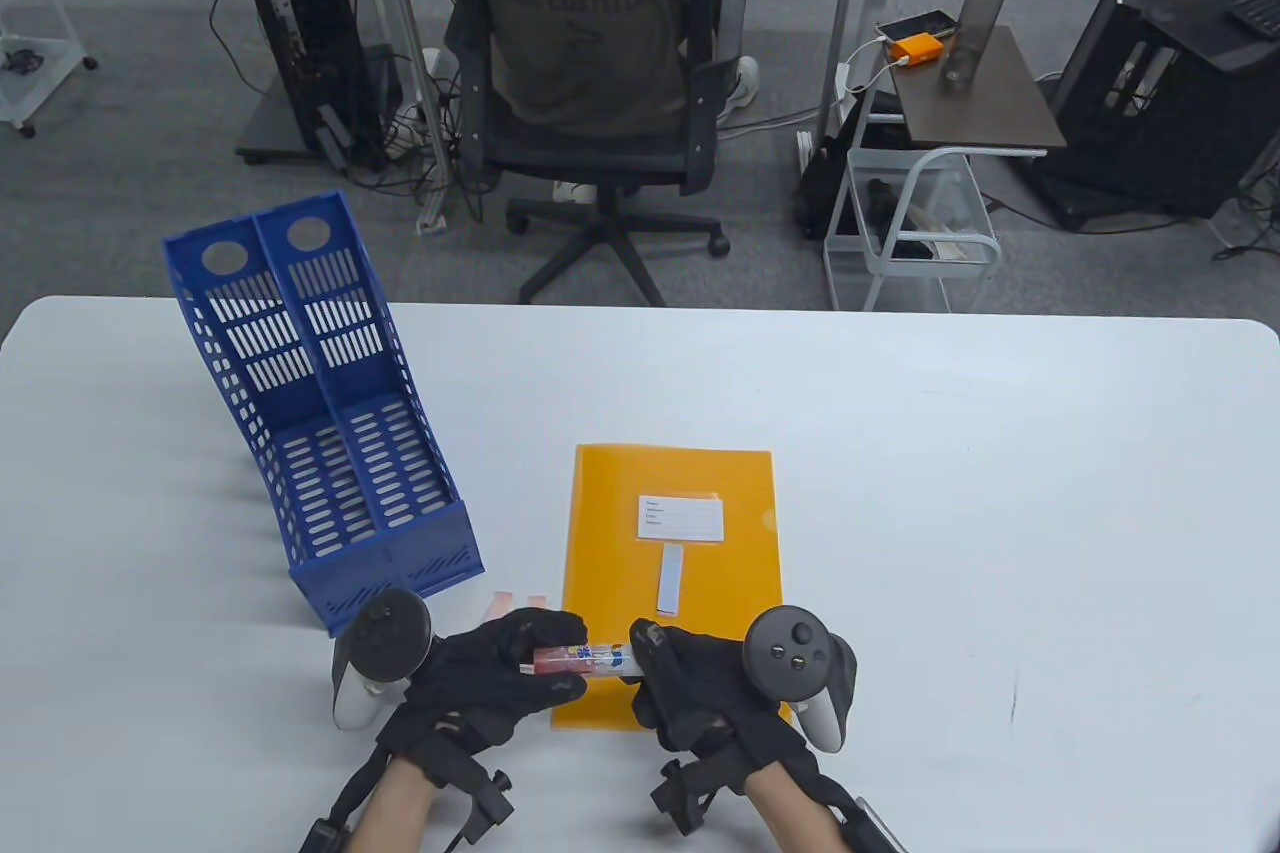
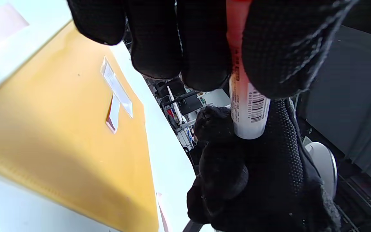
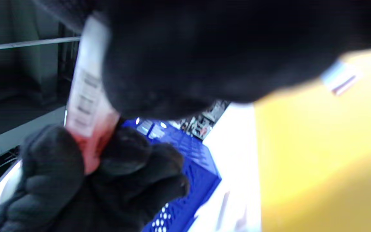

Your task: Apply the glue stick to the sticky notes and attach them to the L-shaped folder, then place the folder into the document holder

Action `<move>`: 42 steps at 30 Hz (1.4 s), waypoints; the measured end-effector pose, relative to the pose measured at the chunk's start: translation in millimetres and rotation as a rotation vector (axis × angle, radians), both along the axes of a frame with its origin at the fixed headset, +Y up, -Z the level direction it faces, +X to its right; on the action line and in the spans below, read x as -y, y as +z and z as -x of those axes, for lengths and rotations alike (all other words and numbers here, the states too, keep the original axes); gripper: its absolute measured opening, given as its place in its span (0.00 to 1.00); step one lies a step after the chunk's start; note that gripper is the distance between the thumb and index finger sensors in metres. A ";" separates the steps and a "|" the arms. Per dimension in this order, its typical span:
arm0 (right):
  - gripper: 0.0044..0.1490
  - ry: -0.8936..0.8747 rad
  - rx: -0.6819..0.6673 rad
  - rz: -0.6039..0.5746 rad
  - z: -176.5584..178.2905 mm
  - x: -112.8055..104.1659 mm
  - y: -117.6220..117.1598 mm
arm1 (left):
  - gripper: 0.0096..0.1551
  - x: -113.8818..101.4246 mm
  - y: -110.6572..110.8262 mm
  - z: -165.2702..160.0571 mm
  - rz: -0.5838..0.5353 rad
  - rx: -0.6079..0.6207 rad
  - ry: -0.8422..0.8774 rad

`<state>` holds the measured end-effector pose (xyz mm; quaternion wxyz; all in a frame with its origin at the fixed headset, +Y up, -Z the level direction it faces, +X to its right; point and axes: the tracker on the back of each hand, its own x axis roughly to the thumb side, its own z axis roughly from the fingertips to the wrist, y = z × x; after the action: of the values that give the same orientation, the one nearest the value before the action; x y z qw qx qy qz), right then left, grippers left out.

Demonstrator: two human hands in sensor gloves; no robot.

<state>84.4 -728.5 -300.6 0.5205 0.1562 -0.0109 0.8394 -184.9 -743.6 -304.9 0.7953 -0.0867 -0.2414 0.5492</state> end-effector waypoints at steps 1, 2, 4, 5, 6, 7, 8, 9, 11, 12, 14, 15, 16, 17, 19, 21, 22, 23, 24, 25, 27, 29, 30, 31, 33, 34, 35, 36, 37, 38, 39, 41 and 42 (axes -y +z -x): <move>0.42 -0.014 -0.001 -0.007 -0.5 0.2 0.6 | 0.33 0.2 -0.7 0.9 -0.009 -0.008 -0.009; 0.42 -0.027 -0.023 -0.014 -0.5 0.2 0.1 | 0.33 1.2 -1.2 2.5 -0.003 -0.012 -0.009; 0.44 -0.053 -0.156 0.044 1.2 0.0 -2.5 | 0.33 4.2 -2.5 5.8 0.018 -0.019 0.030; 0.42 -0.068 -0.209 0.084 2.5 0.6 -3.1 | 0.33 4.8 -2.6 6.6 0.029 -0.012 0.050; 0.40 -0.091 -0.201 0.085 3.1 1.8 -3.9 | 0.33 4.5 -2.2 6.7 0.020 -0.011 0.041; 0.39 -0.083 -0.182 0.077 3.2 1.8 -4.7 | 0.33 4.4 -1.9 6.6 0.018 -0.013 0.020; 0.40 -0.024 -0.175 0.086 3.2 1.9 -5.5 | 0.33 4.6 -1.8 6.2 0.013 -0.013 -0.009; 0.42 0.057 -0.135 0.086 1.6 3.7 -4.7 | 0.33 4.9 -1.9 5.2 0.011 0.004 -0.007; 0.44 0.058 -0.059 0.022 0.9 5.7 -3.8 | 0.33 4.8 -1.7 3.4 0.028 0.012 -0.001; 0.44 0.046 -0.057 0.032 0.9 6.0 -3.7 | 0.33 5.0 -2.1 4.1 0.015 0.002 -0.013; 0.43 0.003 -0.169 0.064 3.3 6.6 -4.5 | 0.33 6.7 -3.5 8.0 0.026 -0.035 -0.011; 0.43 -0.009 -0.201 0.069 4.5 6.6 -4.3 | 0.33 8.1 -4.5 9.2 0.036 -0.029 0.008; 0.41 -0.014 -0.212 0.058 6.3 6.0 -3.5 | 0.33 9.6 -4.6 10.2 0.058 -0.016 0.048; 0.40 -0.009 -0.200 0.045 7.0 5.3 -2.9 | 0.33 9.6 -4.2 10.1 0.059 -0.011 0.056; 0.40 0.039 -0.168 0.024 7.5 3.0 -1.6 | 0.33 8.6 -3.6 10.8 0.051 -0.016 0.048; 0.42 0.102 -0.095 -0.001 5.4 3.3 -0.4 | 0.34 8.2 -3.6 9.3 0.054 0.009 0.071; 0.42 0.100 -0.064 -0.035 4.9 4.6 0.0 | 0.34 8.0 -3.4 9.1 0.056 -0.004 0.075; 0.43 0.091 -0.049 -0.041 4.9 5.2 0.7 | 0.33 7.7 -4.0 9.4 0.046 -0.018 0.065; 0.46 0.075 -0.080 -0.045 5.8 5.5 -0.1 | 0.34 8.4 -5.1 11.2 0.042 -0.023 0.049; 0.48 0.053 -0.151 -0.014 6.4 5.1 -2.2 | 0.34 9.7 -5.4 12.4 0.051 -0.027 0.044; 0.43 -0.020 -0.210 0.034 6.5 4.9 -3.5 | 0.34 11.5 -5.4 13.6 0.066 -0.022 0.078; 0.40 -0.060 -0.186 0.025 6.1 4.4 -4.6 | 0.34 9.3 -3.8 11.6 0.056 -0.022 0.069; 0.39 -0.033 -0.175 0.032 5.9 3.8 -4.9 | 0.34 7.7 -3.0 10.6 0.038 -0.027 0.046; 0.40 0.005 -0.144 0.026 4.4 4.4 -4.7 | 0.34 6.4 -2.5 9.5 0.024 -0.017 0.039; 0.42 -0.007 -0.069 -0.009 2.3 7.5 -3.6 | 0.34 5.0 -1.5 6.8 0.030 0.012 0.061; 0.42 -0.036 -0.051 -0.010 1.2 7.6 -3.7 | 0.34 4.9 -1.5 6.4 0.033 0.014 0.058; 0.42 -0.048 -0.067 -0.002 0.6 7.2 -3.5 | 0.34 4.9 -1.4 6.6 0.032 0.011 0.059; 0.43 -0.061 -0.121 0.011 0.4 6.4 -4.4 | 0.34 4.9 -1.3 8.5 0.033 -0.012 0.055; 0.46 -0.065 -0.167 0.028 0.5 6.1 -5.0 | 0.34 5.0 -1.8 9.1 0.034 -0.019 0.059; 0.45 -0.081 -0.216 0.055 1.5 5.3 -5.3 | 0.34 5.2 -1.6 10.1 0.037 -0.012 0.076; 0.42 -0.082 -0.218 0.059 1.8 5.3 -5.0 | 0.34 4.8 -1.1 9.9 0.043 -0.005 0.087; 0.40 -0.077 -0.183 0.028 3.7 5.0 -4.4 | 0.34 3.2 0.8 9.4 0.029 -0.012 0.078; 0.40 -0.039 -0.178 0.037 4.4 5.0 -4.2 | 0.34 3.0 1.2 8.8 0.026 -0.005 0.079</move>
<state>79.9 -733.4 -304.8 0.5384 0.2202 0.0478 0.8120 -193.7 -746.6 -303.7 0.7725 -0.0859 -0.2353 0.5836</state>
